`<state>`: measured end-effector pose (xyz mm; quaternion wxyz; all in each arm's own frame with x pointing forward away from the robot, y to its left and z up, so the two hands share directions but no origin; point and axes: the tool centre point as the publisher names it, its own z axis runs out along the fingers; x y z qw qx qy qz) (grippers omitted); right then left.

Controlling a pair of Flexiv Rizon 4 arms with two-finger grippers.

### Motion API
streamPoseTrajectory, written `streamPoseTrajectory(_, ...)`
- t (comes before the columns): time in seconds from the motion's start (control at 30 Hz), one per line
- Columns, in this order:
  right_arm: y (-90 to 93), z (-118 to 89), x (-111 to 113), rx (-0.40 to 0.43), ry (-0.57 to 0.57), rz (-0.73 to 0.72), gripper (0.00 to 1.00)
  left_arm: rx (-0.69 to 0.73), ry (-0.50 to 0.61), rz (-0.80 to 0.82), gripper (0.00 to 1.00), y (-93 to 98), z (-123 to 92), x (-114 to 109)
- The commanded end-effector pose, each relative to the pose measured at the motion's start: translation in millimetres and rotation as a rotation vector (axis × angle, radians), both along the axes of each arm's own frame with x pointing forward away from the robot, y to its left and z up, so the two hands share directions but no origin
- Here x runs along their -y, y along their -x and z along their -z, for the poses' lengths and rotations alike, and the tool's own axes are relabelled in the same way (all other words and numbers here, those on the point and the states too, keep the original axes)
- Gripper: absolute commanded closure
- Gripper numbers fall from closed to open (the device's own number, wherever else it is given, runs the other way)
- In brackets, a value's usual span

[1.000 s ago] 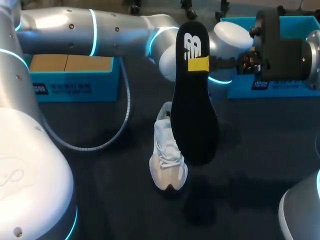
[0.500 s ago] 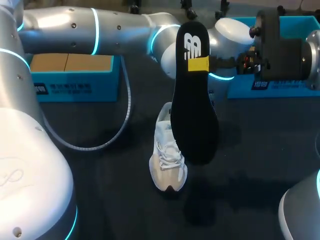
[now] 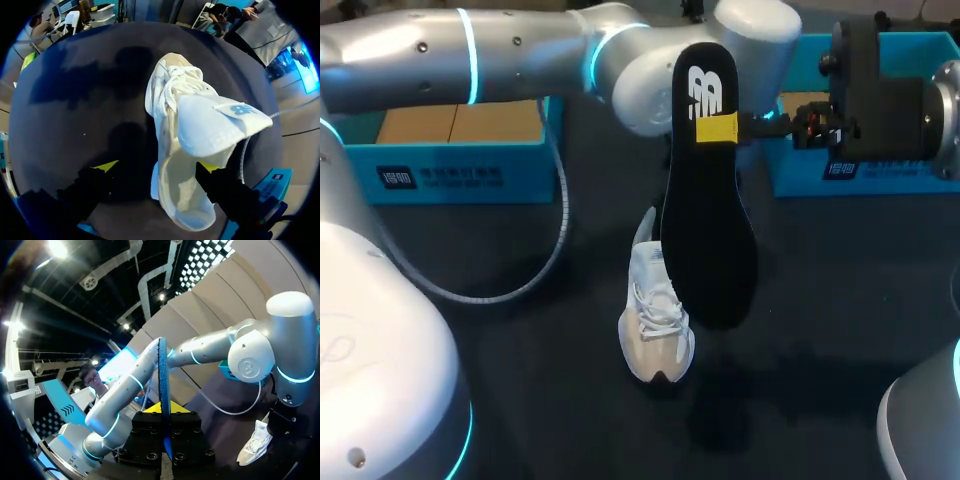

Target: Take the shoe out of the shoebox, open the shoe tongue, remove and reinsert the insole, then place the shoe into the shoebox

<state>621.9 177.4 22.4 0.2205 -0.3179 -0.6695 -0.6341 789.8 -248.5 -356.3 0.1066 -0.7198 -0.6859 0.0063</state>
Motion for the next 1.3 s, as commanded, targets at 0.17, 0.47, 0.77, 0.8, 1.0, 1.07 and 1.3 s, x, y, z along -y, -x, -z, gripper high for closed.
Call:
streamPoseTrajectory(0.17,-1.6,1,5,0.001,-0.009,0.048,1.00,0.006,0.142,-0.020,0.00,-6.8,-24,0)
streamPoseTrajectory(0.47,-11.1,7,35,-0.062,-0.062,0.268,1.00,0.046,0.235,-0.044,0.00,-22.8,-46,-1)
streamPoseTrajectory(0.77,-22.1,15,54,-0.198,-0.068,0.411,1.00,0.039,0.405,-0.039,0.00,-29.7,-78,-12)
streamPoseTrajectory(0.8,-23.1,16,55,-0.213,-0.069,0.419,1.00,0.037,0.414,-0.037,0.00,-29.3,-80,-13)
streamPoseTrajectory(1.0,-32.1,25,68,-0.337,-0.131,0.475,1.00,0.043,0.539,-0.016,0.00,-24.1,-102,-20)
streamPoseTrajectory(1.07,-36.2,29,72,-0.390,-0.161,0.477,1.00,0.044,0.594,0.012,0.00,-21.4,-110,-22)
streamPoseTrajectory(1.3,-53.5,32,81,-0.474,-0.195,0.463,1.00,0.046,0.739,0.038,0.00,-16.9,-125,-30)
